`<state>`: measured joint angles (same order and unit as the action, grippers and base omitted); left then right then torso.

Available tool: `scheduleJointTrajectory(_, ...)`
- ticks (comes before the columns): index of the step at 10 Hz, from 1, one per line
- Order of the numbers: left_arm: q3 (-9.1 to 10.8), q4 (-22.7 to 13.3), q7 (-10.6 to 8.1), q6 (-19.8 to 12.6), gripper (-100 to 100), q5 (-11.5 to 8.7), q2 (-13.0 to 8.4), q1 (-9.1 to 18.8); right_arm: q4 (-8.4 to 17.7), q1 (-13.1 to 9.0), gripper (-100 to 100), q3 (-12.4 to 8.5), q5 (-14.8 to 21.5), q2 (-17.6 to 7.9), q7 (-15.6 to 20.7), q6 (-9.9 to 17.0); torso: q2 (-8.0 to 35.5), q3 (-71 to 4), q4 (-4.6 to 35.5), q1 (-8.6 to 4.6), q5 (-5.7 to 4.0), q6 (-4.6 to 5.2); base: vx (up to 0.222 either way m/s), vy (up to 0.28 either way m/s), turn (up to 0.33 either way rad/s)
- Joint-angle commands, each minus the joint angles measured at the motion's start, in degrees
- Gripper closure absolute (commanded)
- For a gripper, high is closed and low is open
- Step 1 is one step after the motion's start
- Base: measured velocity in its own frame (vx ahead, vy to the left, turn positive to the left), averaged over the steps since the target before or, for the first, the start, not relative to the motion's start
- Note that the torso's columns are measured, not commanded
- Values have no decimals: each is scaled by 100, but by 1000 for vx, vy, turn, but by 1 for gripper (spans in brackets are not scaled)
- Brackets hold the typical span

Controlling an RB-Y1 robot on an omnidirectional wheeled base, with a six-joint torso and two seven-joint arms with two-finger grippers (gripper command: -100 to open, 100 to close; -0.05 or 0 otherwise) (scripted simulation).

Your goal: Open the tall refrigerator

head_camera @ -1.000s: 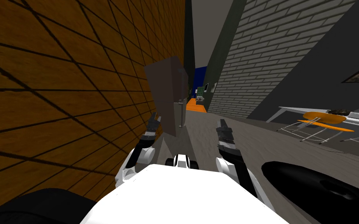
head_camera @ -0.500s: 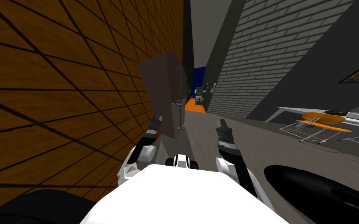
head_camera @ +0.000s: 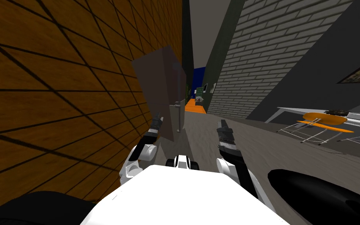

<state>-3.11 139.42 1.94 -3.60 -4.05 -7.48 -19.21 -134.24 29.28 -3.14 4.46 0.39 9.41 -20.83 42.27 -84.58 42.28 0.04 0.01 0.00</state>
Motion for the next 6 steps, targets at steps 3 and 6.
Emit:
scheduleJointTrajectory(3, -13, 73, 25, -613, -100, -18, -29, 185, 0, 0, 0, 0, 0, 0, 0, 0, 3, 2, 1, -9, -2, 0, 108, -37, -27)
scheduleJointTrajectory(6, -17, 126, 38, -1028, -100, -35, -106, 310, 0, 0, 0, 0, 0, 0, 0, 0, 2, 2, 1, 2, 0, 0, 114, -38, -27)
